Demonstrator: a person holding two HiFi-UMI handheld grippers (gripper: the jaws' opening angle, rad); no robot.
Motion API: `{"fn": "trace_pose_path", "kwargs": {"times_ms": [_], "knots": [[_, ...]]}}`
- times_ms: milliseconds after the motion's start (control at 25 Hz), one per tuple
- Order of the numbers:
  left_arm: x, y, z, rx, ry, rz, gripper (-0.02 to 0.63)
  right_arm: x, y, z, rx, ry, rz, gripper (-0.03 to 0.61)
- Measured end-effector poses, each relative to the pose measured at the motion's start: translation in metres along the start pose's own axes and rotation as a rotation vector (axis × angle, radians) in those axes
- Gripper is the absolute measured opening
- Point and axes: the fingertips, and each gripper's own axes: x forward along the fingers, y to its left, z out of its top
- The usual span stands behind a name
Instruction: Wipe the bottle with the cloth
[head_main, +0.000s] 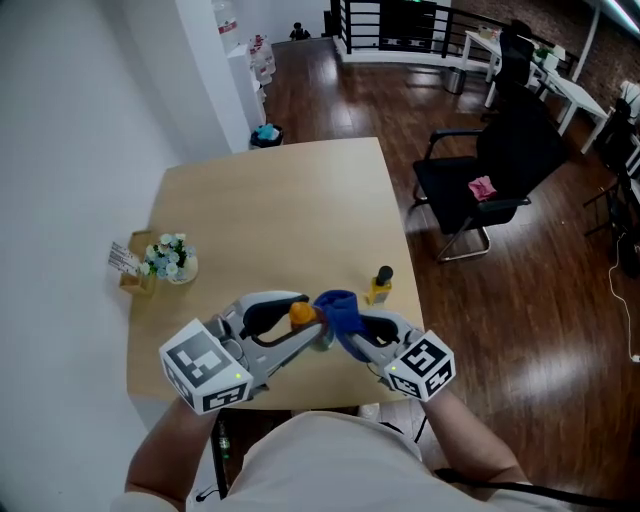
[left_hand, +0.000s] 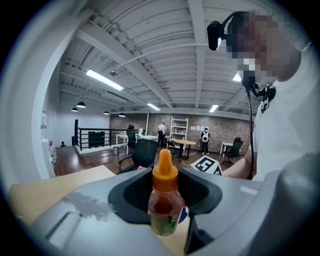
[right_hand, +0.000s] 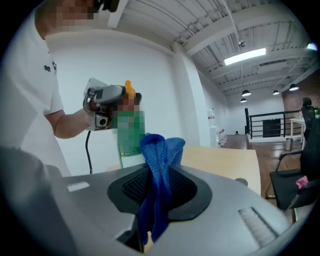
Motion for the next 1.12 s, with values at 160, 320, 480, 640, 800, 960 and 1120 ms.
{"fn": "trace_pose_path", "kwargs": {"times_ms": [160, 320, 480, 640, 800, 960, 1120], "knots": [[-0.006, 0.007, 0.006, -0.012, -0.025, 0.024, 0.160, 0.001, -0.013, -0.027, 0.045, 0.063, -0.027, 0.092], [-0.007, 0.007, 0.024, 0.026, -0.049, 0.031, 0.160, 0.006, -0.002, -0.037, 0.043, 0.116, 0.005, 0.092], [-0.006, 0.009, 0.026, 0.033, -0.050, 0.034, 0.160, 0.018, 0.020, -0.028, 0.020, 0.122, 0.060, 0.092], [-0.006, 0.009, 0.015, 0.049, -0.025, 0.038, 0.160, 0.020, 0.027, -0.030, 0.016, 0.125, 0.059, 0.092], [-0.006, 0.017, 0.001, 0.044, 0.003, 0.054, 0.160, 0.009, 0.016, -0.030, 0.031, 0.117, 0.027, 0.092], [-0.001, 0.020, 0.004, 0.031, 0.010, 0.057, 0.160, -0.009, 0.005, -0.035, 0.063, 0.112, -0.014, 0.092], [0.003, 0.031, -0.003, 0.029, 0.026, 0.075, 0.160, -0.030, -0.009, -0.039, 0.100, 0.093, -0.072, 0.092]]}}
